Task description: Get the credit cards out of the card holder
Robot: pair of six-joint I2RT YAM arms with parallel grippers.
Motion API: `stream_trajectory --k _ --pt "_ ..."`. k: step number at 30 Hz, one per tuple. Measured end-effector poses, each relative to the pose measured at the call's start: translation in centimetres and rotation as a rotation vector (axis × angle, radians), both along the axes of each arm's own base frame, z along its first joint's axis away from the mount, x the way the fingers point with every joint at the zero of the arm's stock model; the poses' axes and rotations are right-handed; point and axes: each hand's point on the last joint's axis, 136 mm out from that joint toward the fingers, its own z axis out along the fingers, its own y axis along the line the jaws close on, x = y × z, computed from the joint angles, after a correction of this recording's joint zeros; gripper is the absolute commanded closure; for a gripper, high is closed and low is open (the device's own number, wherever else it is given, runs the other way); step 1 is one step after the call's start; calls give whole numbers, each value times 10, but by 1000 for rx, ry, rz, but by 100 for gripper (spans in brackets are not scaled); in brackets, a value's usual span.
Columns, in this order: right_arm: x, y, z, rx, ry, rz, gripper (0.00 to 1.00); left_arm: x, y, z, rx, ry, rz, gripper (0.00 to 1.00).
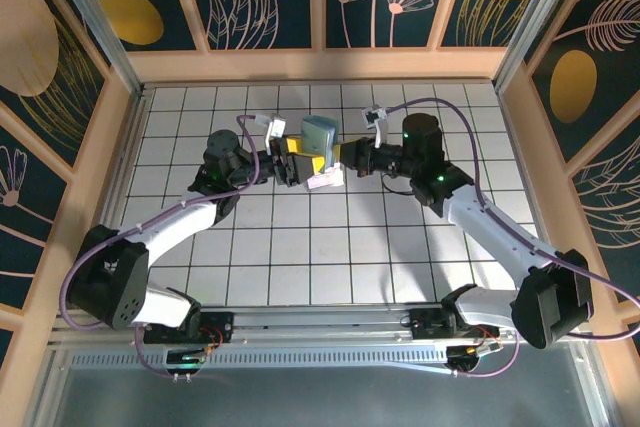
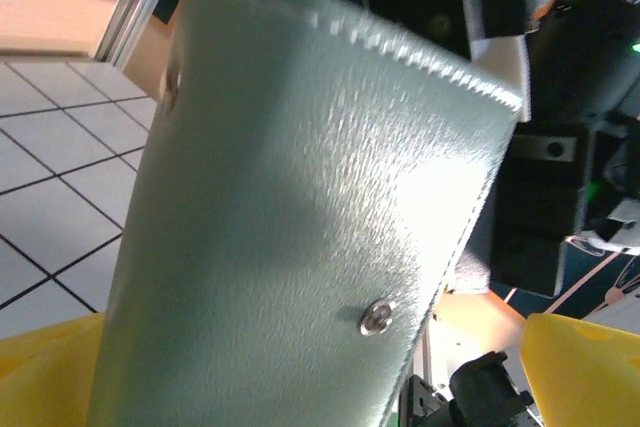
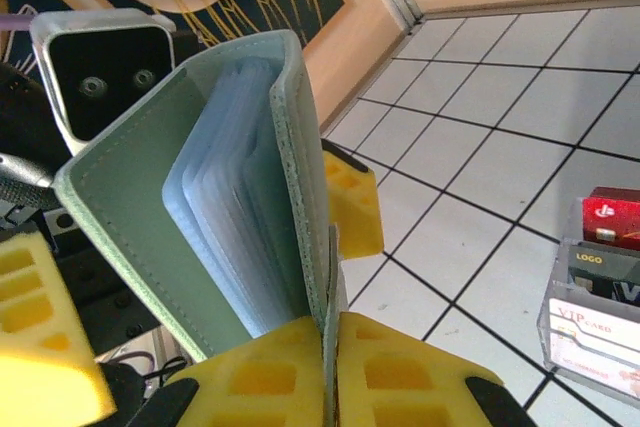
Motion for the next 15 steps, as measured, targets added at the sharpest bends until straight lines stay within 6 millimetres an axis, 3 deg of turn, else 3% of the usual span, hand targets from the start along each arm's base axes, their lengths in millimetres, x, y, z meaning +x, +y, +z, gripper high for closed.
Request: stream_trajectory --k 5,15 --pt "2 0 -3 -24 27 -31 100 6 -1 -11 19 36 13 1" --pt "16 -3 -11 -73 93 -112 100 12 0 -14 33 44 45 2"
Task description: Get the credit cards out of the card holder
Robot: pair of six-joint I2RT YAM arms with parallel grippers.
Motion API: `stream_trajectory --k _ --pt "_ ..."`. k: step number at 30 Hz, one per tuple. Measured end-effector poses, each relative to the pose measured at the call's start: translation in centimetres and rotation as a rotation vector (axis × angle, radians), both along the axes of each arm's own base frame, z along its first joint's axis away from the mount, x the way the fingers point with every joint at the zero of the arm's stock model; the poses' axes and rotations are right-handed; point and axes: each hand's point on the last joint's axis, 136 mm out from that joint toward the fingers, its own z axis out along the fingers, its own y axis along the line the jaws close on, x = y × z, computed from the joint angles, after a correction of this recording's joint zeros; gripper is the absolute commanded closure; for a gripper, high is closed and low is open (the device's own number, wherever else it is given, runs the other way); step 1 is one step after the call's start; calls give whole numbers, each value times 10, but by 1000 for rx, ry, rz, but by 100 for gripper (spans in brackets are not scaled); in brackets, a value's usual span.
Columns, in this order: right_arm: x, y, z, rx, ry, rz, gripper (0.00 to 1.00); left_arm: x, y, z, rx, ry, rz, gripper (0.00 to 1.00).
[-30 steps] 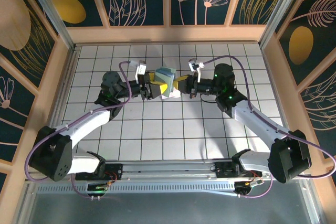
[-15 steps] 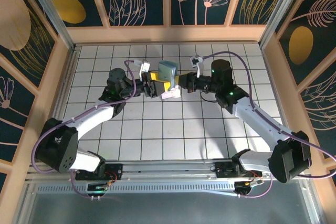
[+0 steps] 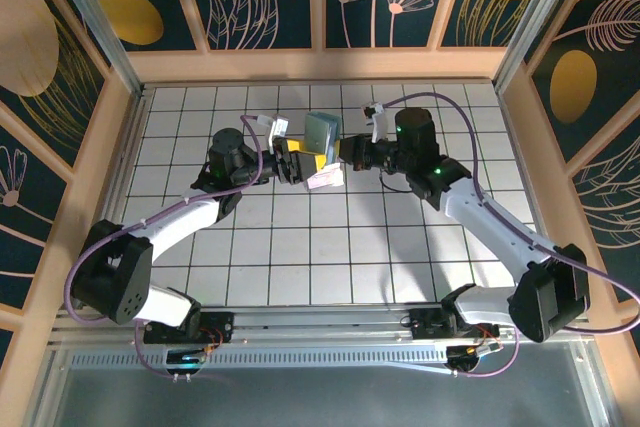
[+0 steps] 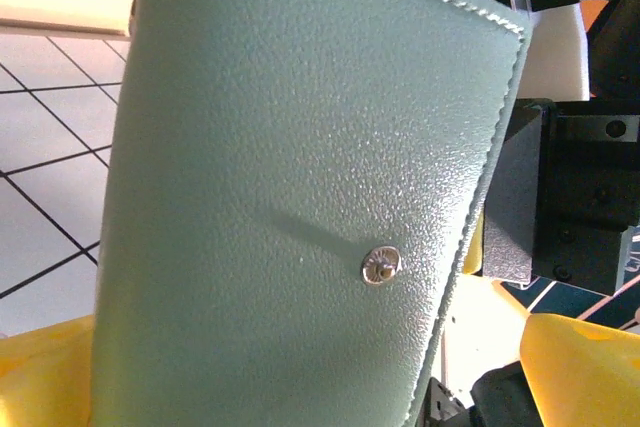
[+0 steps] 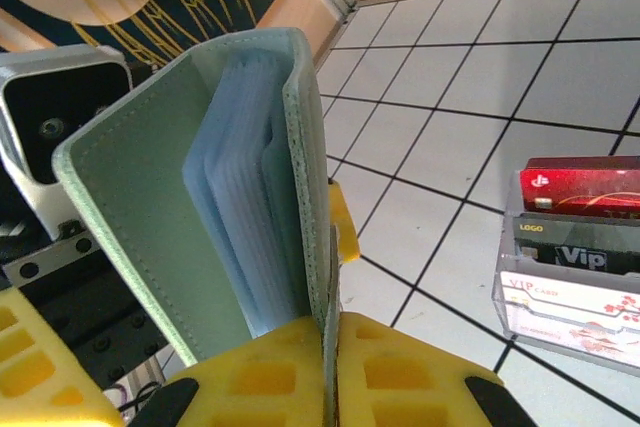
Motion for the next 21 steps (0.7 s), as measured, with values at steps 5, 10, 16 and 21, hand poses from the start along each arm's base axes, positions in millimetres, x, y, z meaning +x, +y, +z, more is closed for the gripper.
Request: stream_trajectory --k 5,10,16,21 --pt "1 4 -6 -33 28 -19 100 6 -1 -8 11 25 13 7" --pt "4 0 -17 -63 68 -53 100 10 -3 -16 19 51 18 5" --pt "5 -2 -19 -70 76 -70 100 10 -3 -16 17 58 19 1" --pt "6 -2 -19 -69 80 -78 100 13 -4 -24 26 76 23 1"
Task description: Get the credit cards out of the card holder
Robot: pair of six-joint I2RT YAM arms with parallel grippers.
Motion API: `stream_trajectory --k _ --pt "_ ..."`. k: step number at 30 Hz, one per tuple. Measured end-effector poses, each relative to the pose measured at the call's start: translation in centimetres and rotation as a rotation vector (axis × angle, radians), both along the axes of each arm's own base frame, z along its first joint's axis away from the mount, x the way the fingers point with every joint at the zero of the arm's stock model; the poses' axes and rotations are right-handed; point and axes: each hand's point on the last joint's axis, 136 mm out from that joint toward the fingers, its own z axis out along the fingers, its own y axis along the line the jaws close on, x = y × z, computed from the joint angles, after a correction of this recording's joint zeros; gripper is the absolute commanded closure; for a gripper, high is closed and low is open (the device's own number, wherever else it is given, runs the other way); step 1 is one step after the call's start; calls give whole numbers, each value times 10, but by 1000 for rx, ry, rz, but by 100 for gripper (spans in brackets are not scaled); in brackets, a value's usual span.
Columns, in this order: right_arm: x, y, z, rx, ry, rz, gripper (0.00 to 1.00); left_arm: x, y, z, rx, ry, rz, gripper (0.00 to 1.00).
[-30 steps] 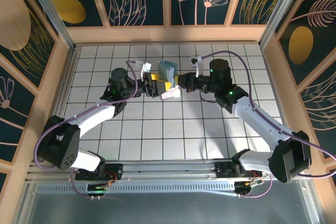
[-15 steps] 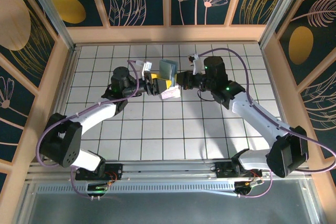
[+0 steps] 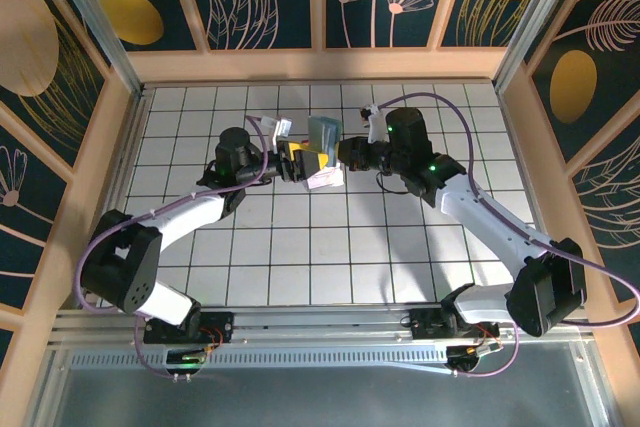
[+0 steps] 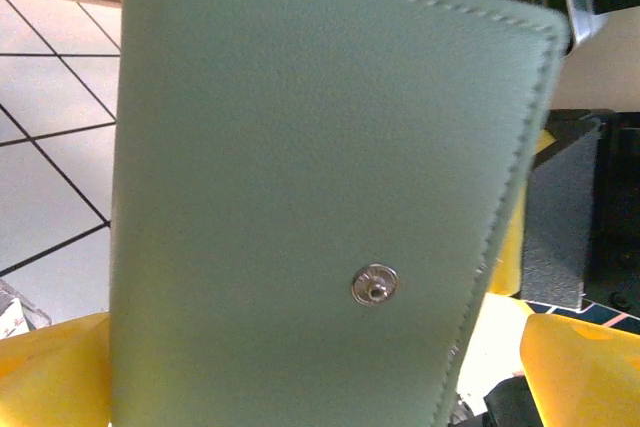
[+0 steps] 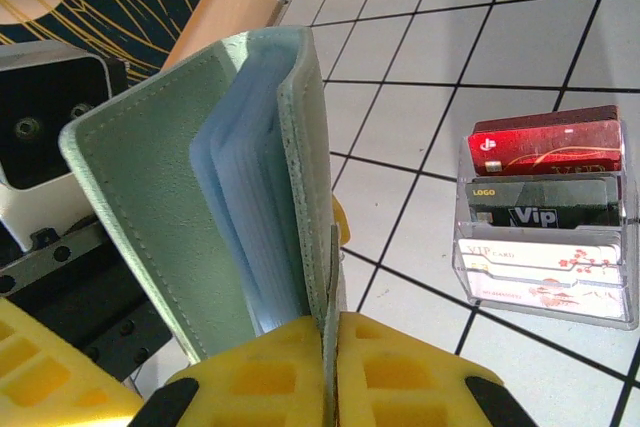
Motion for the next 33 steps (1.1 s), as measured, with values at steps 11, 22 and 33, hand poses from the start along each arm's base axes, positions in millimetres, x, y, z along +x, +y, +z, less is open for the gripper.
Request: stream_trajectory --k 11,22,33 --pt "1 0 7 -4 2 -23 100 5 -2 -8 10 19 5 23" --pt "2 1 9 7 -6 -17 96 7 0 -12 23 22 23 43" --pt "-5 7 23 77 -71 28 70 3 -2 -8 7 23 -2 66"
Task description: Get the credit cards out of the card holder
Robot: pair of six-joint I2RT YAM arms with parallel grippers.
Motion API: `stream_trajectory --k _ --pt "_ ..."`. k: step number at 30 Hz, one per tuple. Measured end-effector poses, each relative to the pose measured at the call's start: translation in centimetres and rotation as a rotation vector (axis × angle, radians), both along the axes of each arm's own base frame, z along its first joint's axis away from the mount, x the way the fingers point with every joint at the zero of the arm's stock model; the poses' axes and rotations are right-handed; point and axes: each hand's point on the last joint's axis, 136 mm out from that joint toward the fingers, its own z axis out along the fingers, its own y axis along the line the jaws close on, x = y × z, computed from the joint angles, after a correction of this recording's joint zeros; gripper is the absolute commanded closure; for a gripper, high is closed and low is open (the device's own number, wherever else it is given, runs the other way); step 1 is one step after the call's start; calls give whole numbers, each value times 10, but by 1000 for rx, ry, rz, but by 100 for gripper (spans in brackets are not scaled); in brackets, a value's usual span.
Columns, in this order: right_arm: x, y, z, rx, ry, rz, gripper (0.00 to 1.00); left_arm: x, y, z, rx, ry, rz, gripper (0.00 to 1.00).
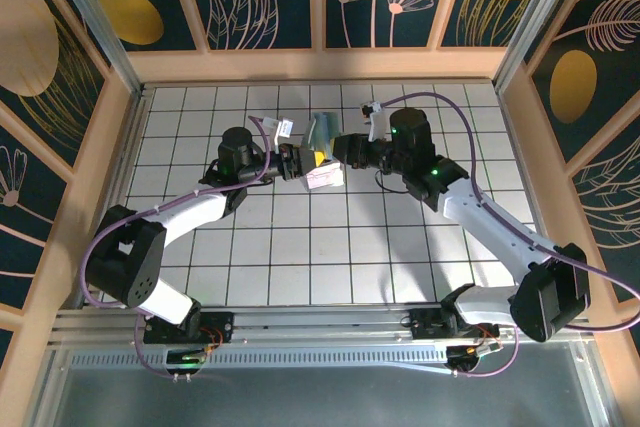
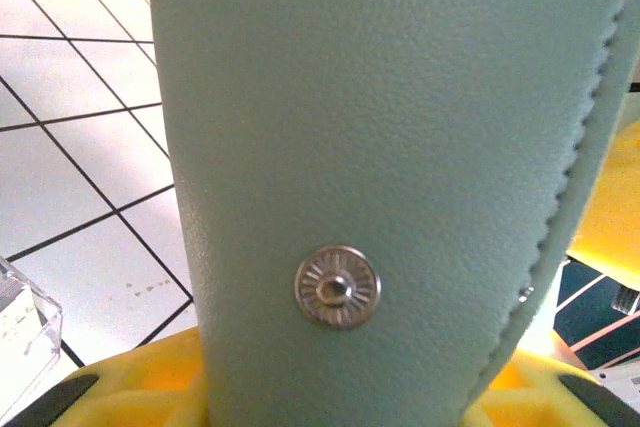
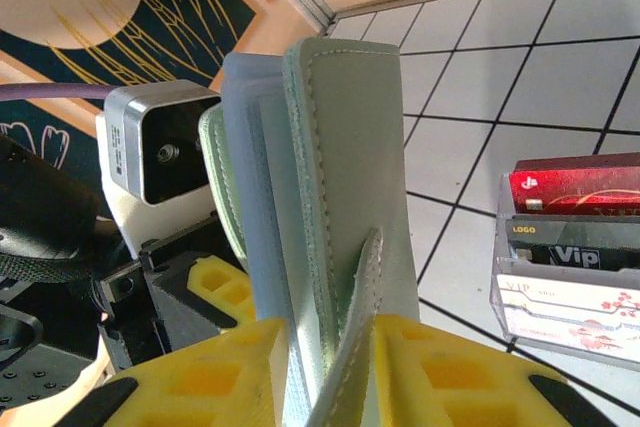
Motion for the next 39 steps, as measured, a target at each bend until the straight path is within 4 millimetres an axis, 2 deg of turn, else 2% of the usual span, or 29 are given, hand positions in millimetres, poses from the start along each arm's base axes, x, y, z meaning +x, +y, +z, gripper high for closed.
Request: stream_trajectory --k 5,11,16,19,25,30,32,39 --pt "0 2 5 17 -17 12 63 -1 0 1 -5 6 -4 74" --pt "0 3 9 32 -34 20 64 -3 -1 4 -10 2 -16 73" --pt "3 1 8 33 -32 10 81 -6 -1 12 -28 -14 -26 54" --pt "5 -1 8 36 -33 6 87 -7 0 18 -40 -26 -29 32" --pt "4 -2 5 26 -24 8 92 -9 -1 24 -52 -44 -32 17" --pt "4 -7 -8 -23 15 -19 92 -6 0 24 -51 -46 -18 10" --pt "5 -11 -10 -46 24 -34 92 -6 0 25 -52 -47 -18 12" --pt "9 -17 -6 -87 26 -76 92 1 -3 31 -62 -48 -13 43"
